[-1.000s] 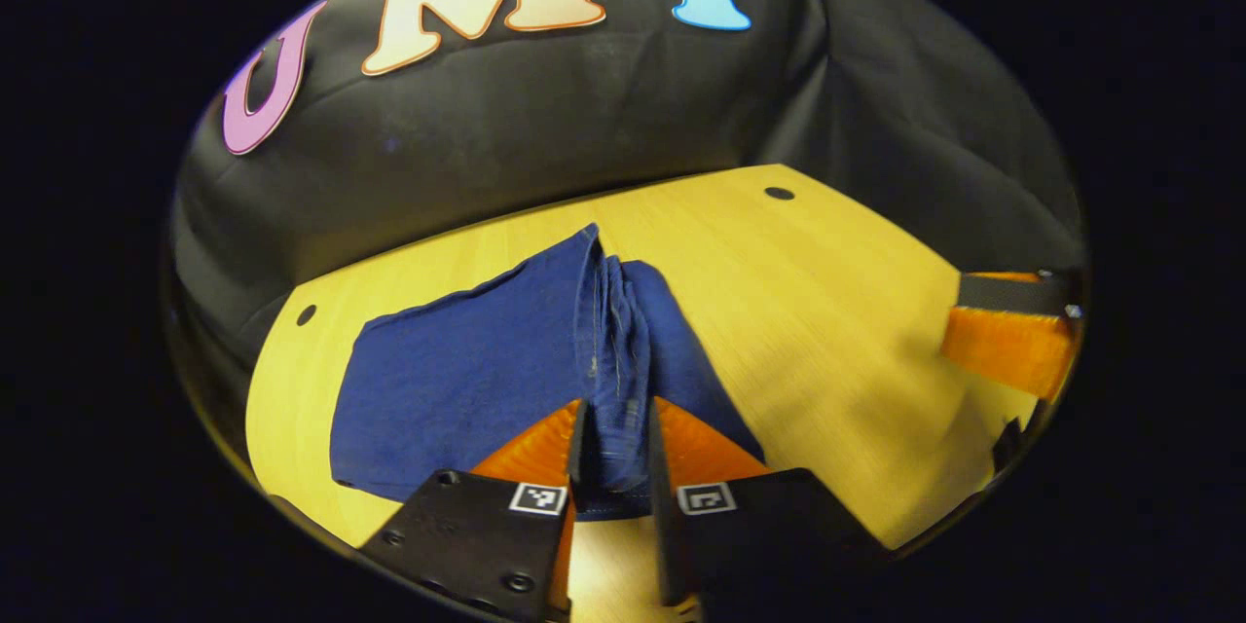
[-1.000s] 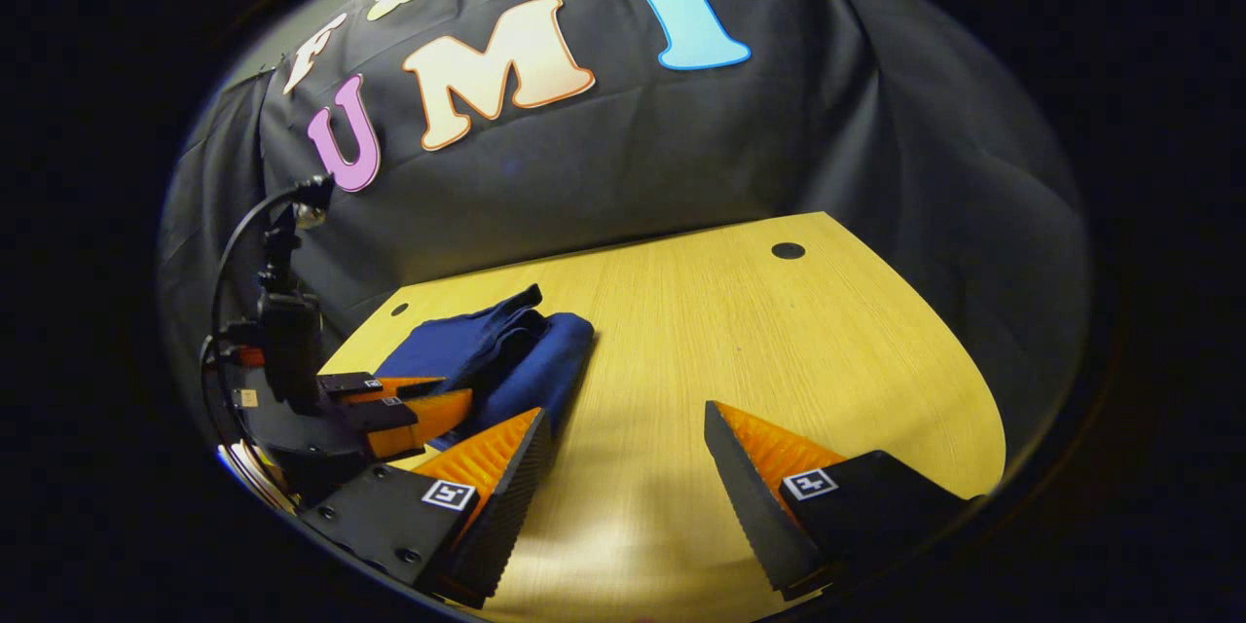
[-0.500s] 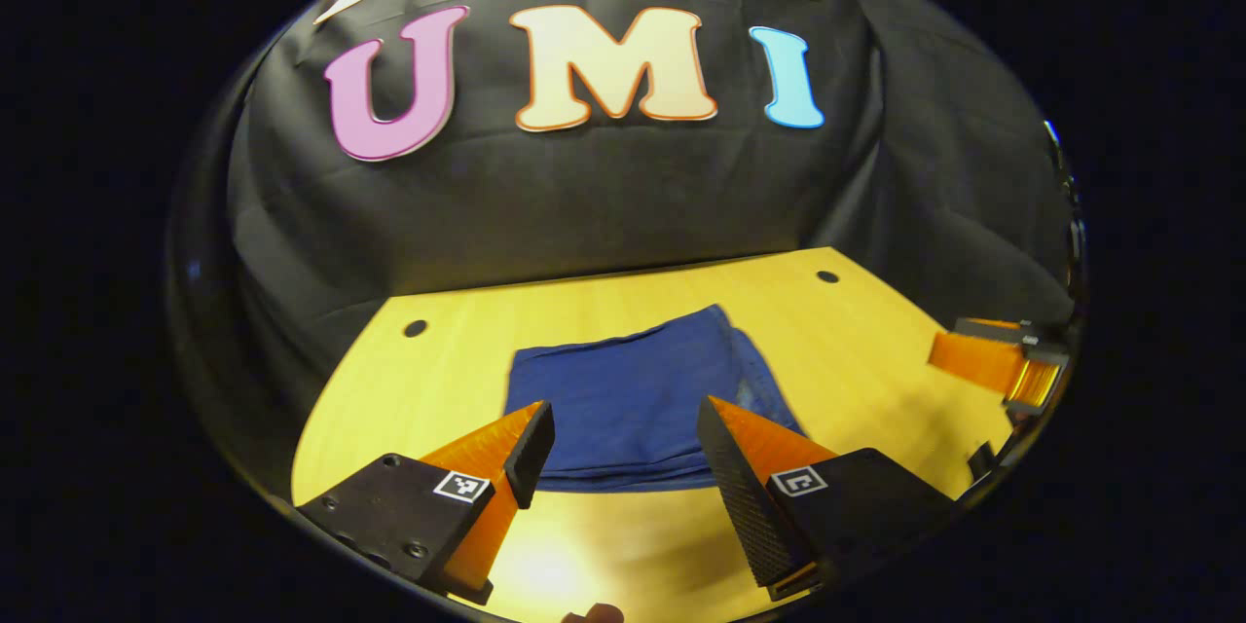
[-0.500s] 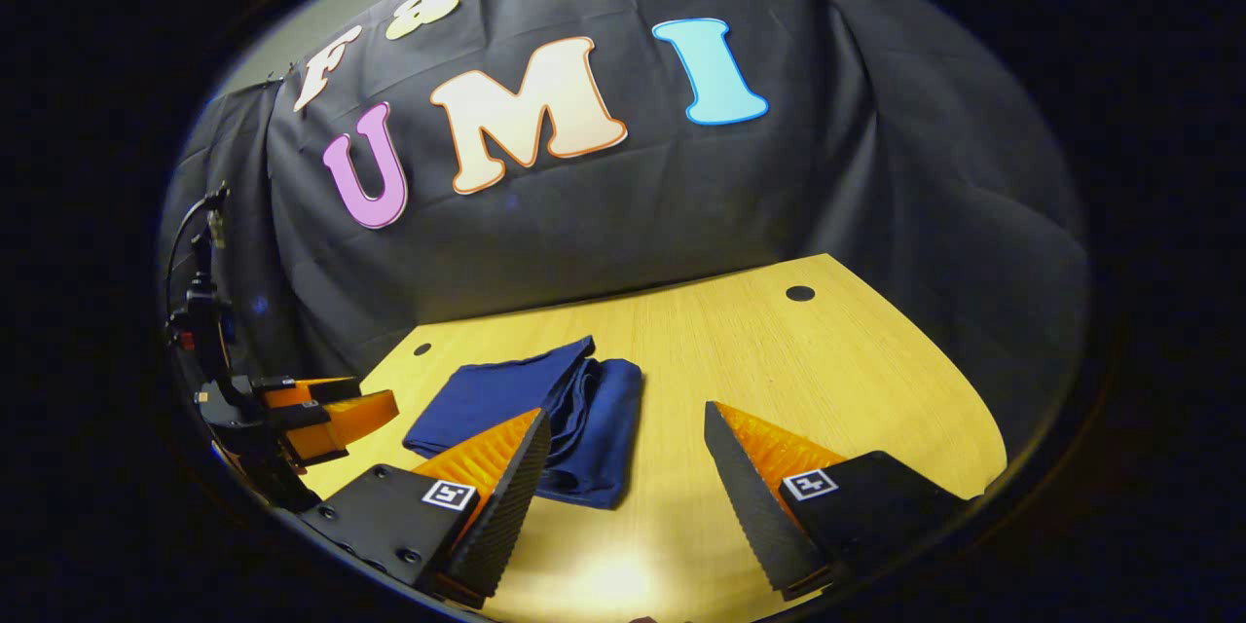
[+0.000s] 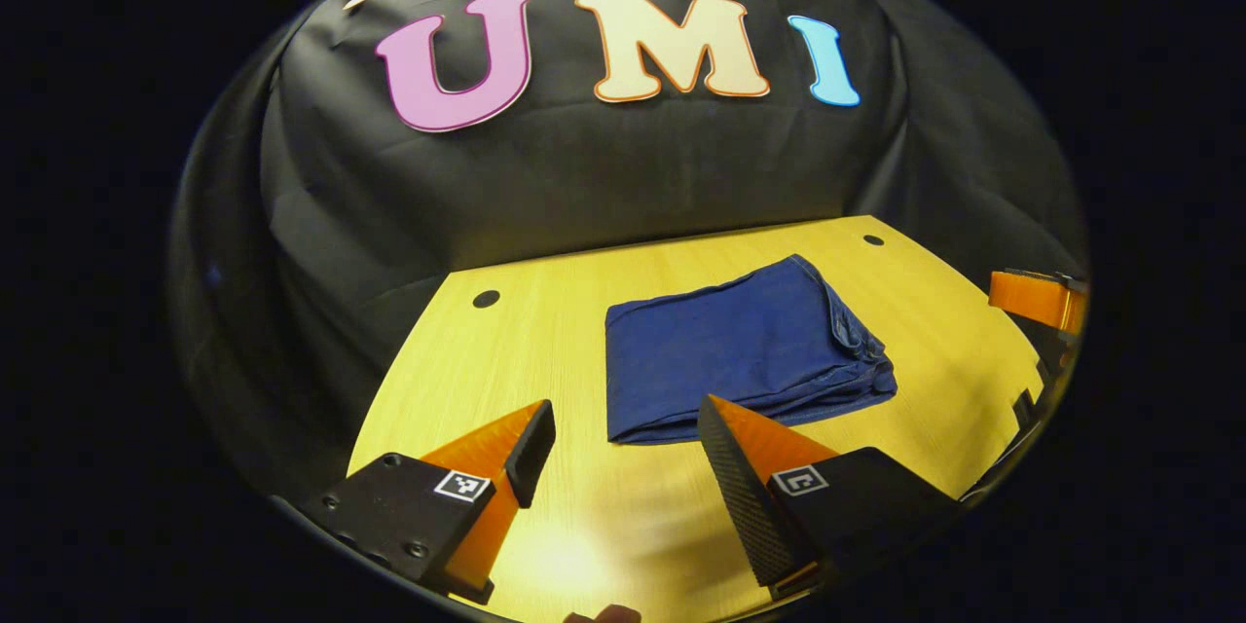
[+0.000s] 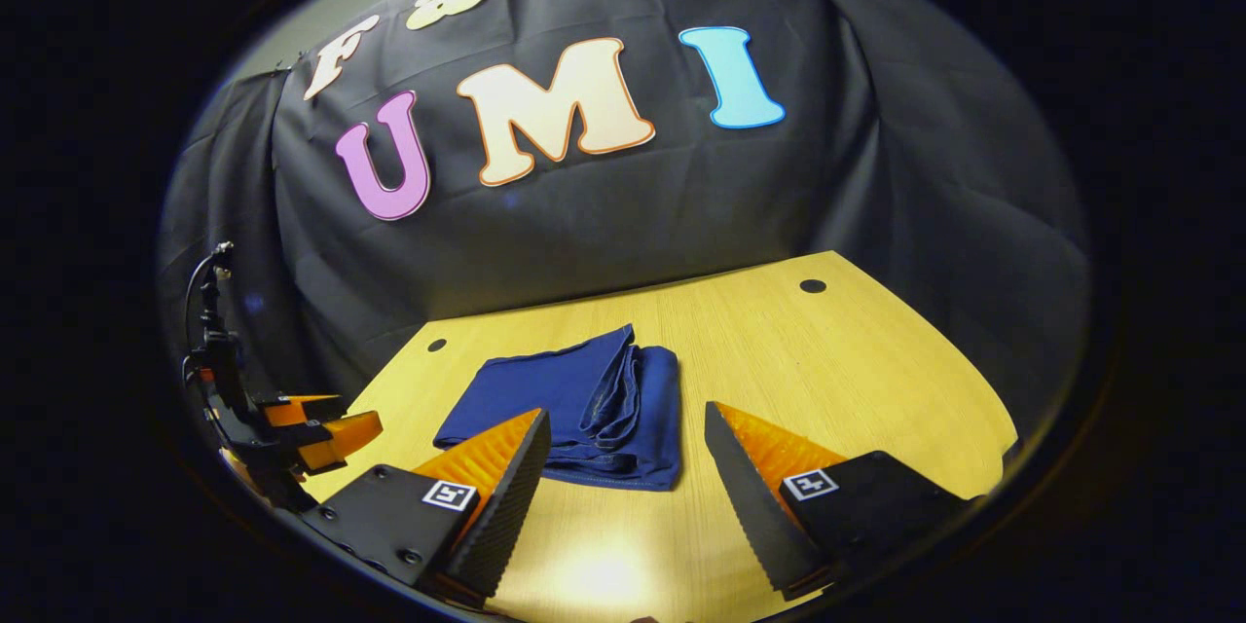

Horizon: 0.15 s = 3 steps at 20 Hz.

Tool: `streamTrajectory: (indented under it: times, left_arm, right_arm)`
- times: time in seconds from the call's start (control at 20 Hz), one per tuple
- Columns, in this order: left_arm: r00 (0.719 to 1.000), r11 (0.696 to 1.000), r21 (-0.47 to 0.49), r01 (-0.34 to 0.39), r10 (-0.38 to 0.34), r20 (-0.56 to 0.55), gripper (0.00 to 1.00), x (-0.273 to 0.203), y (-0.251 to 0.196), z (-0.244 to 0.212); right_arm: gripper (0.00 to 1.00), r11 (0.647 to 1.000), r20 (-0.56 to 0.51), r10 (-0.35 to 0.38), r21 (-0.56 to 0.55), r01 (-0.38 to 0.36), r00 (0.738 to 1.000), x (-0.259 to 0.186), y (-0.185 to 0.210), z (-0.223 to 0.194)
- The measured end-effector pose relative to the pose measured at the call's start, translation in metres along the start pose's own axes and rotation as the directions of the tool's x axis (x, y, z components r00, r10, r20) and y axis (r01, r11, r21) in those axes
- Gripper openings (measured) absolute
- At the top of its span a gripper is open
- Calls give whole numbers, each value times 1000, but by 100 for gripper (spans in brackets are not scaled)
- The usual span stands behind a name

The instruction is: Grasp the waist and the cuffs of the jeans and fold them to make the two legs overlap; first hold the waist and fold one-third of the jeans toward the cuffs, then hold the cuffs and fold the remaining one-third in the same direction to finish folding.

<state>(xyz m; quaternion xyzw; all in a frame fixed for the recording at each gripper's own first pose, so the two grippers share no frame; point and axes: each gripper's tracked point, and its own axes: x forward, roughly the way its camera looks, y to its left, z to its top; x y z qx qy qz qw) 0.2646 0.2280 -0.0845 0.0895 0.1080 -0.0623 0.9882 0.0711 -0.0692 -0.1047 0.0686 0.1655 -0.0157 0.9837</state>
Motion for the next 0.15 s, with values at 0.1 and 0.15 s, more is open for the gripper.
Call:
streamTrajectory:
  times: [0.1, 0.15]
  left_arm:
    - [1000, 1000, 0, 4, -4, 1, 89, 0, 5, -1]
    - [1000, 1000, 2, 8, -8, 4, 89, 1, 6, 0]
  right_arm:
    - [98, 1000, 3, -7, -11, 7, 1000, -2, 4, 2]
    - [98, 1000, 6, -11, -17, 11, 1000, -2, 5, 3]
